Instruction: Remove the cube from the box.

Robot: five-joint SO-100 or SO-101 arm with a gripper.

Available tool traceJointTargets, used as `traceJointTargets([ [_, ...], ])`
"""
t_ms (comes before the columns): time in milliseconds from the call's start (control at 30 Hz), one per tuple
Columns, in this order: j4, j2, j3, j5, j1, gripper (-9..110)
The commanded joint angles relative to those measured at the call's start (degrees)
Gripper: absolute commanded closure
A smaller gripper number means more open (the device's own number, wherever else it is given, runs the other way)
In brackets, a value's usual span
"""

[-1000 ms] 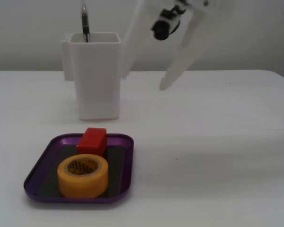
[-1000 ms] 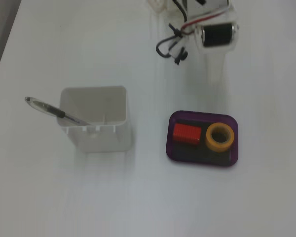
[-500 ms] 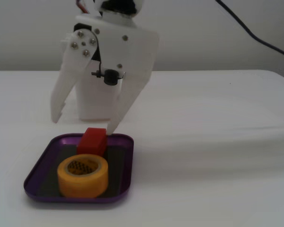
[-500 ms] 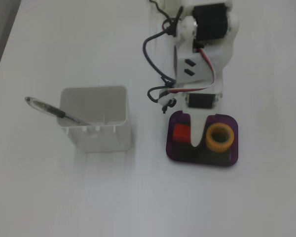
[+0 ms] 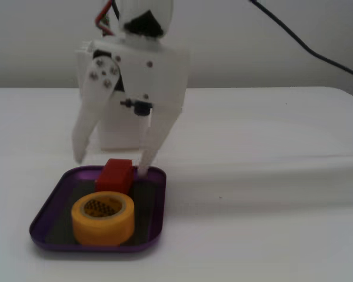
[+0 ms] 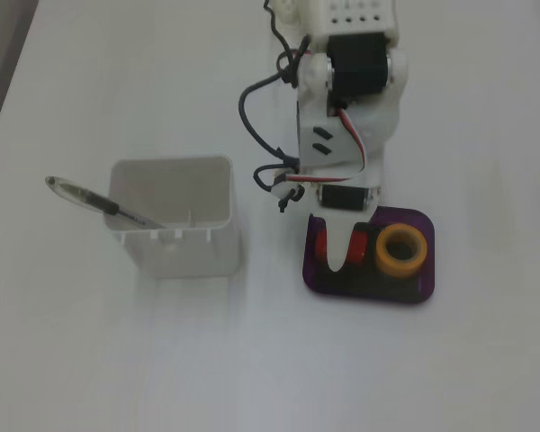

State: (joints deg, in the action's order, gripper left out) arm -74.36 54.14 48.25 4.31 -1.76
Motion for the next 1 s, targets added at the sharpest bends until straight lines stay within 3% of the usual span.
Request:
traceJointTargets([
  [0, 0.4, -0.9, -2.4, 0.4, 0.4, 78],
  [300, 0.5, -3.1, -3.0, -0.1, 0.5, 79],
  [533, 1.9, -3.7, -3.2, 0.4, 0.4, 103],
  [733, 0.5, -0.8, -8.9, 0.5, -0.4, 102],
  [967, -11.7, 9.6, -25.3, 0.0, -0.6, 102],
])
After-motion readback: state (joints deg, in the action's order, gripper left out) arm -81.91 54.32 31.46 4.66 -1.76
